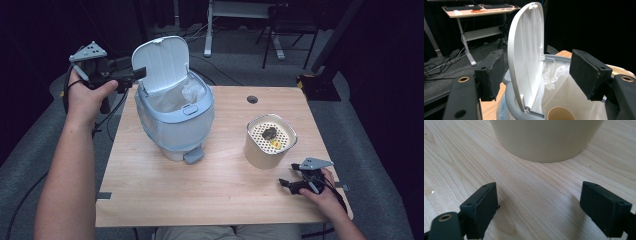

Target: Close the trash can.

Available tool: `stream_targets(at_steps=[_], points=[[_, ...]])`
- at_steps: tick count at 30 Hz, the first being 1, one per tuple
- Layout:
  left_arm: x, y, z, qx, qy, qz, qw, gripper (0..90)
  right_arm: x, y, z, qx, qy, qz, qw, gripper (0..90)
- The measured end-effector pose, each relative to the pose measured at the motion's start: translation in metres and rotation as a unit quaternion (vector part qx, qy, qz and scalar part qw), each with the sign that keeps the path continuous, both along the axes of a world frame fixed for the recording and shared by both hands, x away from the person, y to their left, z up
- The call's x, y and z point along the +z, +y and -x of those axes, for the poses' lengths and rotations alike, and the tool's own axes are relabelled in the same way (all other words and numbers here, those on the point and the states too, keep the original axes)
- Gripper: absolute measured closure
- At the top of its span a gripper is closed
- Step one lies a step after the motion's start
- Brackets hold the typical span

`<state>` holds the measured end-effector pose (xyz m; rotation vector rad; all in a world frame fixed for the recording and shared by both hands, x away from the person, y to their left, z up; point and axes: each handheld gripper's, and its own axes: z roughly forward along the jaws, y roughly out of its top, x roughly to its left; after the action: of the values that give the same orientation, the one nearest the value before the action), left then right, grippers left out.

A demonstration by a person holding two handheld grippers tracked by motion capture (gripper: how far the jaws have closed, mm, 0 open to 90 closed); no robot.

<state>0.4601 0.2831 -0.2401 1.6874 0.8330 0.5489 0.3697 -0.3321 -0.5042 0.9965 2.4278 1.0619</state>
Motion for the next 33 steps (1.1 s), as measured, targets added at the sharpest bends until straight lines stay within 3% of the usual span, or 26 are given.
stream_targets(at_steps=[7, 13, 16, 20, 26, 33], points=[[0.003, -0.005, -0.005, -0.018, 0.005, 0.007, 0.9998, 30.2, 0.0, 0.0, 0.0, 0.0, 0.0, 0.0, 1.0, 14.8], [0.002, -0.003, 0.002, -0.047, 0.011, 0.025, 0.9985, 39.7, 0.0, 0.0, 0.0, 0.0, 0.0, 0.0, 1.0, 14.8], [0.0, -0.012, 0.009, -0.075, 0.014, 0.013, 0.997, 41.9, 0.0, 0.0, 0.0, 0.0, 0.0, 0.0, 1.0, 14.8], [-0.004, -0.028, 0.02, -0.105, 0.008, -0.007, 0.9944, 38.2, 0.0, 0.0, 0.0, 0.0, 0.0, 0.0, 1.0, 14.8], [-0.014, -0.047, 0.029, -0.134, 0.025, -0.029, 0.9903, 40.7, 0.0, 0.0, 0.0, 0.0, 0.0, 0.0, 1.0, 14.8], [-0.028, -0.057, 0.028, -0.146, 0.054, -0.023, 0.9876, 45.5, 0.0, -0.001, 0.0, 0.002, 0.002, -0.002, 1.0, 15.4]])
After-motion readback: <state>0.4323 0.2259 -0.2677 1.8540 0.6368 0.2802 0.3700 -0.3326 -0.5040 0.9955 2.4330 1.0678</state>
